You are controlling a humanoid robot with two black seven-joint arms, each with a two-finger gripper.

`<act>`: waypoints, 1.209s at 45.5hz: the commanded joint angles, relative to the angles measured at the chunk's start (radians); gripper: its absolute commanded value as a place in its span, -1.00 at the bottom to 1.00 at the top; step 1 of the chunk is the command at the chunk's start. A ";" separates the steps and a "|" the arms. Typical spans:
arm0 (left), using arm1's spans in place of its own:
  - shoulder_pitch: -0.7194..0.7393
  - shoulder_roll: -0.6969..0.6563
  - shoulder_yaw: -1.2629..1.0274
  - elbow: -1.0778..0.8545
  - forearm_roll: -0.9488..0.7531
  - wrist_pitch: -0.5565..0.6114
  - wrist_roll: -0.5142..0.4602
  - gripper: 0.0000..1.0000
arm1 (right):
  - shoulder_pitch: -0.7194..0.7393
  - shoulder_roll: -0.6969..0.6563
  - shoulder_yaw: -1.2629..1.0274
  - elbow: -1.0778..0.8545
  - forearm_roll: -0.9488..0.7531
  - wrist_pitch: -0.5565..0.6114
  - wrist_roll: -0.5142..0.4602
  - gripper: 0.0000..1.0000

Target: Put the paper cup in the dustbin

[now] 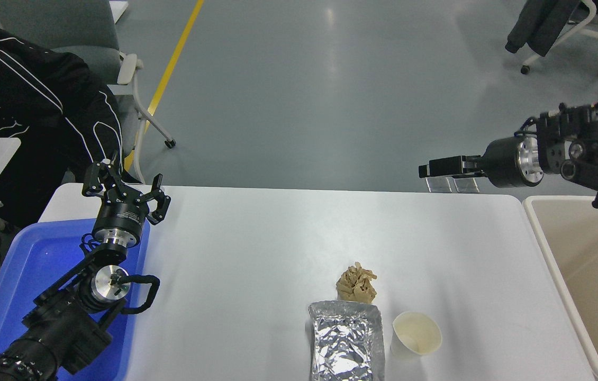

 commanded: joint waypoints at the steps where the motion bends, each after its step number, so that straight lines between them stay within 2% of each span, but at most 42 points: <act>1: 0.000 0.000 -0.001 0.000 0.000 0.000 0.000 1.00 | 0.083 0.036 -0.097 0.144 -0.170 0.004 0.002 0.98; 9: 0.000 0.000 0.001 0.000 0.000 0.000 0.000 1.00 | 0.077 0.126 -0.140 0.201 -0.170 0.004 0.005 0.98; 16: 0.000 0.000 -0.001 0.000 0.000 0.000 0.000 1.00 | 0.014 0.200 -0.176 0.182 -0.166 -0.002 0.003 0.98; 24: 0.000 0.000 0.001 0.000 0.000 0.000 0.000 1.00 | -0.044 0.202 -0.176 0.190 -0.164 -0.005 0.003 0.98; 50: 0.000 0.000 -0.001 0.000 0.000 0.000 0.000 1.00 | -0.100 0.180 -0.179 0.188 -0.172 -0.013 0.003 0.98; 55: 0.000 0.000 -0.001 0.000 0.000 0.000 0.000 1.00 | -0.123 0.179 -0.179 0.184 -0.173 -0.045 0.003 0.97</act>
